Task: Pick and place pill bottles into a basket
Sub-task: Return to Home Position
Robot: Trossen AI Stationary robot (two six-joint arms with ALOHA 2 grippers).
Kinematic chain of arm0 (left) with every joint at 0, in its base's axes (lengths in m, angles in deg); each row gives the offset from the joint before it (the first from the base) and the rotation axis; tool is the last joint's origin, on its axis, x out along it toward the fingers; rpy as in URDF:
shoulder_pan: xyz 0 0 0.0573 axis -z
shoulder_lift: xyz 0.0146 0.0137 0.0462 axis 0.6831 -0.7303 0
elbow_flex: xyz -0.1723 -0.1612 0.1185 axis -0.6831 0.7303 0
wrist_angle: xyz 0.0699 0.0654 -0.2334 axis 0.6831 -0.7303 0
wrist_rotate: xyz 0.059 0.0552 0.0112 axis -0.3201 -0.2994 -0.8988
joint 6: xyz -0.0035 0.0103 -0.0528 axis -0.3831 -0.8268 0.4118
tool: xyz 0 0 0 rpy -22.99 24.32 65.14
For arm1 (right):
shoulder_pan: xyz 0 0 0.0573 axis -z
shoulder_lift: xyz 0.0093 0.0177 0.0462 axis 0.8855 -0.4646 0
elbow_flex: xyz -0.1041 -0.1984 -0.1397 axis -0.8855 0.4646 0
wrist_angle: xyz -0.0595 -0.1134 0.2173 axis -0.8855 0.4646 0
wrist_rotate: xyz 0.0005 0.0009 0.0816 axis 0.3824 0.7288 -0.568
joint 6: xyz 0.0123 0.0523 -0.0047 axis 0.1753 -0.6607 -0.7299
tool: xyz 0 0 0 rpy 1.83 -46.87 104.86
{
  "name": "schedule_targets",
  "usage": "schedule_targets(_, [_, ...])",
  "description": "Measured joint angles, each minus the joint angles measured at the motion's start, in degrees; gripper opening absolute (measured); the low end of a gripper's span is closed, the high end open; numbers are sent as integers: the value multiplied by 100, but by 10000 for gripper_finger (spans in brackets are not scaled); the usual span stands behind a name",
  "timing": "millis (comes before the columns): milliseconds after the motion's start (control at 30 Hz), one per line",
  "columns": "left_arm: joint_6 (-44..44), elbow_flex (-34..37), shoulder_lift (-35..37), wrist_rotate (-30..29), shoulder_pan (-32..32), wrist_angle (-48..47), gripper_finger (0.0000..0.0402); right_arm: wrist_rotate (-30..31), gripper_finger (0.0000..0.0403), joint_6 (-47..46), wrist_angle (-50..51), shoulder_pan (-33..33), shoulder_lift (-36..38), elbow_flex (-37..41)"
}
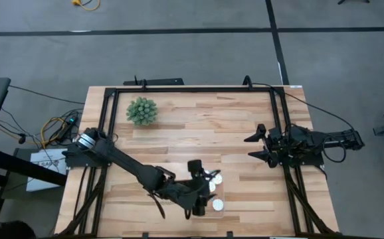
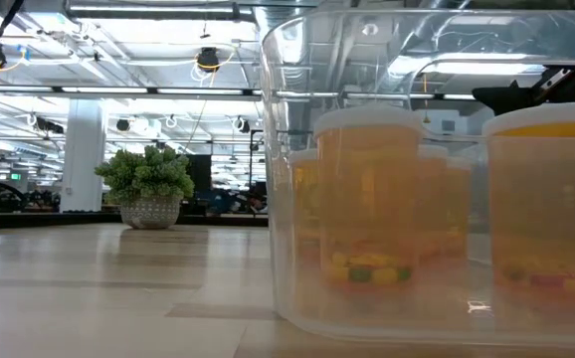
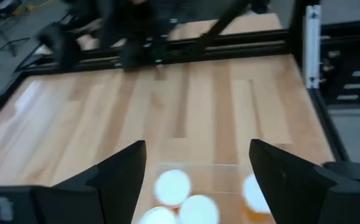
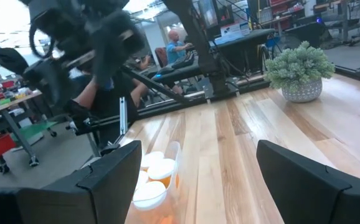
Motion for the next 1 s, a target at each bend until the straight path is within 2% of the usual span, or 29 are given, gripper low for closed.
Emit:
schedule_targets(233, [384,917,962,-312,-212,-38,277,0,311,0,0,1,-2,0])
schedule_targets(400, [677,1935,1928,-423,-348,89,277,-1,311,-1,-2,1,1,0])
schedule_targets(567, [902,3176,3204,-452,-372,508,277,1,311,0,-1,1,1,0])
schedule_targets(700, [945,4130,4268,-349,-354,876,277,1,311,1,-2,1,-2,-2])
schedule_targets(1000, [787,5960,6528,361,-384,1529,277,1,311,0,-2,-1,-2,0])
